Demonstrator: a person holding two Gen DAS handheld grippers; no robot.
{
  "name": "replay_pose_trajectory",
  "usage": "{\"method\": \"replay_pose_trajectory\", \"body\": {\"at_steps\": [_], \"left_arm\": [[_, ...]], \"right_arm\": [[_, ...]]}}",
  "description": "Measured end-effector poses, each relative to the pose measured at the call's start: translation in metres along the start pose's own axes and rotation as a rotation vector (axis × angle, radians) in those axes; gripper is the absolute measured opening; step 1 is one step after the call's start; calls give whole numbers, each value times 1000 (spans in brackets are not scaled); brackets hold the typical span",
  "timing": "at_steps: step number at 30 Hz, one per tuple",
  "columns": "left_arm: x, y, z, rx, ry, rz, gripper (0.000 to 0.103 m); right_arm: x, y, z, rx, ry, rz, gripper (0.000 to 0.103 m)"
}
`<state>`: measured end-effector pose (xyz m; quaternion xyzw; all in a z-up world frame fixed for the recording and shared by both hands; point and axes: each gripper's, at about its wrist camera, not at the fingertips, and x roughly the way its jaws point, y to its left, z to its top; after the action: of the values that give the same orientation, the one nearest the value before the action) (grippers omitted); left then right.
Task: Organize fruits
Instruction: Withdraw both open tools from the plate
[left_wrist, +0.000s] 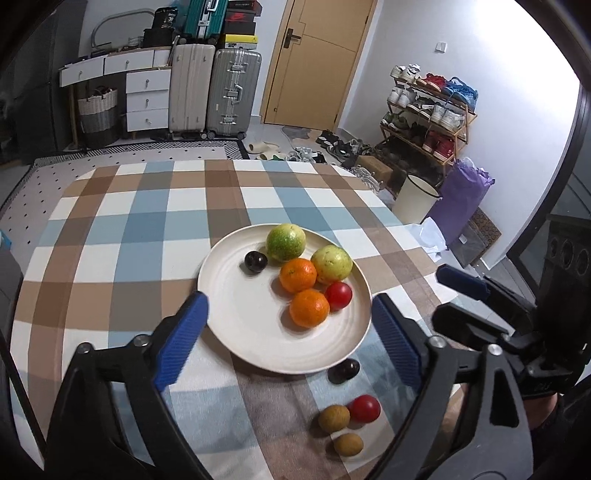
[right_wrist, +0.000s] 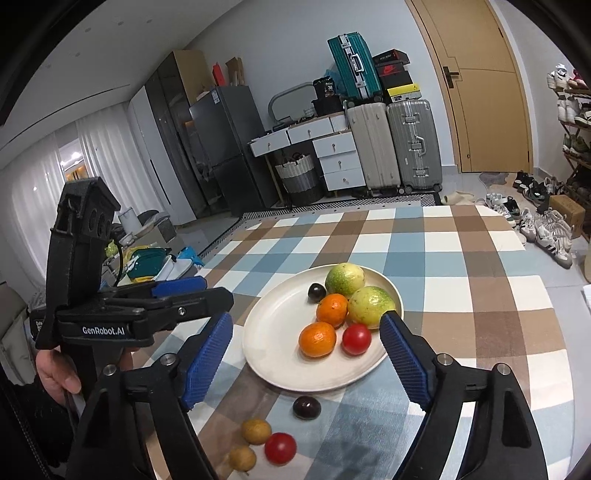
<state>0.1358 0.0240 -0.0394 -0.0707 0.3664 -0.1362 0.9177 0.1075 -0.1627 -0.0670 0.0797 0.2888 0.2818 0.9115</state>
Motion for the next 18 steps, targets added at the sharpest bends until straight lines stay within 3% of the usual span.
{"method": "replay_pose_trajectory", "body": {"at_steps": [1,2,8,18], "left_arm": [[-1,0,-3,-1,-1,6,101],[-5,0,-7,-7,-3,5,102],[-14,-1,-26,-21,-1,10,102],[-18,-7,-75,-40,70,-9,102]], "right_arm": [[-2,1,0,-1,-2,-2,86],[-5,2,-2,-2,-5,-9,90],[-23,6,-12,0,-16,-21,94],[-53,13,-43,0,-14,-75,97]]}}
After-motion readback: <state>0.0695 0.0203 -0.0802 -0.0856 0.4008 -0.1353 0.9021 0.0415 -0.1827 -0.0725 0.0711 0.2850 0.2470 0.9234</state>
